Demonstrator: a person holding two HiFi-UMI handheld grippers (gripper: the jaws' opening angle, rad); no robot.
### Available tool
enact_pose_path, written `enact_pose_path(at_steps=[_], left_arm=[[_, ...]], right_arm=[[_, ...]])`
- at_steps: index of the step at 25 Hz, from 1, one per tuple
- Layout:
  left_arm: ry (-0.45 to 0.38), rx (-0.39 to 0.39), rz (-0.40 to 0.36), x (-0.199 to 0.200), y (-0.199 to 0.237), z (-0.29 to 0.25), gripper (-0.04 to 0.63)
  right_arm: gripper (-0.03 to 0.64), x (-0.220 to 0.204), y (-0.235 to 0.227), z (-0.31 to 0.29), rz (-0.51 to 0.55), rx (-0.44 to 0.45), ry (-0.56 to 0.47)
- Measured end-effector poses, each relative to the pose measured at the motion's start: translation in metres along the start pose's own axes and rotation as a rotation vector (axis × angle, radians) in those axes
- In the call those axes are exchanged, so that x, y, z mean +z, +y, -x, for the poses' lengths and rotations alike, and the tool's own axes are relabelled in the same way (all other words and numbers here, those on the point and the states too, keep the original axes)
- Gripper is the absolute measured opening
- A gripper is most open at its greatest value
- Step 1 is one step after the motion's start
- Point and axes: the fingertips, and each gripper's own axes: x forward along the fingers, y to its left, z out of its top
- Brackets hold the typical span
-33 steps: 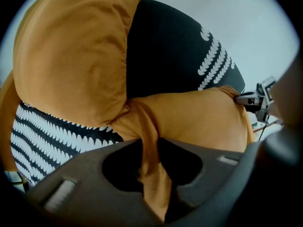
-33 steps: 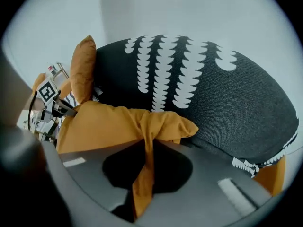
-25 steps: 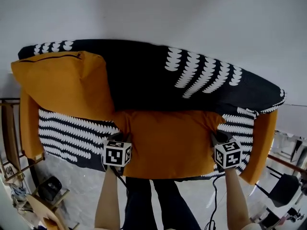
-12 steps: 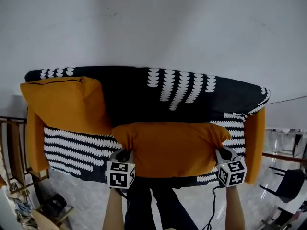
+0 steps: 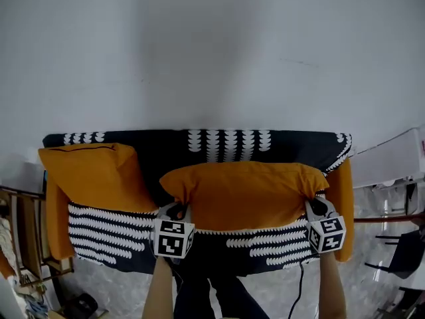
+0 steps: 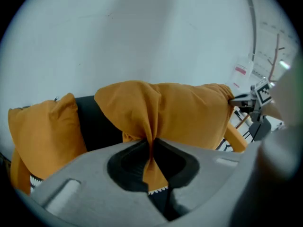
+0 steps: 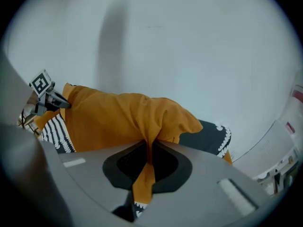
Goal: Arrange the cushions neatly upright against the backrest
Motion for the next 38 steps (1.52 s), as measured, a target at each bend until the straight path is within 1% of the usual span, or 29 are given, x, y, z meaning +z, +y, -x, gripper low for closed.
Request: enact_pose_path(at_steps=[4, 8, 12, 14, 18, 20, 23, 27, 30, 32, 34, 36, 37, 38], left_arm=[[-0.021, 0.012, -0.067, 0.036, -0.001, -0.008, 0.037], [-0.021, 0.031, -0.097, 0.055, 0.006, -0.020, 0.037], [-0.021, 0.049, -0.128, 0.064, 0.012, -0.032, 0.037], [-0.028, 0.061, -0.129, 0.066, 0.016, -0.037, 0.038], [-0.038, 0.089, -0.133, 0.056, 0.021, -0.050, 0.050], [-0.021, 0.092, -0.122, 0.045, 0.024, -0.058, 0.057], [-0.002, 0.084, -0.065, 0.031, 0.028, -0.065, 0.071], [-0.008, 0.087, -0.048, 0.030, 0.030, -0.072, 0.073], [-0.003, 0.092, -0.017, 0.031, 0.034, -0.077, 0.078], [0.002, 0.100, -0.017, 0.032, 0.036, -0.078, 0.088], [0.004, 0.112, -0.022, 0.033, 0.038, -0.078, 0.114], [0.002, 0.121, -0.011, 0.033, 0.041, -0.076, 0.143], [-0.003, 0.125, 0.002, 0.033, 0.042, -0.074, 0.162], [-0.014, 0.131, 0.015, 0.035, 0.043, -0.071, 0.181]], right_arm=[[0.028, 0.017, -0.021, -0.013, 0.033, -0.001, -0.016], [0.028, 0.028, -0.029, -0.030, 0.044, 0.013, -0.033], [0.031, 0.038, -0.036, -0.045, 0.045, 0.009, -0.065], [0.032, 0.042, -0.038, -0.053, 0.045, 0.013, -0.083], [0.037, 0.039, -0.040, -0.070, 0.035, 0.035, -0.099], [0.041, 0.032, -0.039, -0.080, 0.027, 0.049, -0.088], [0.043, 0.019, -0.039, -0.092, 0.016, 0.052, -0.059], [0.048, 0.014, -0.040, -0.097, -0.063, 0.040, -0.073], [0.058, 0.012, -0.041, -0.100, -0.097, 0.027, -0.081], [0.072, 0.011, -0.044, -0.101, -0.119, 0.015, -0.081], [0.089, 0.011, -0.046, -0.102, -0.130, -0.010, -0.075], [0.121, 0.011, -0.051, -0.101, -0.144, -0.048, -0.066], [0.148, 0.011, -0.054, -0.100, -0.160, -0.069, -0.064], [0.191, 0.012, -0.058, -0.099, -0.181, -0.089, -0.066]])
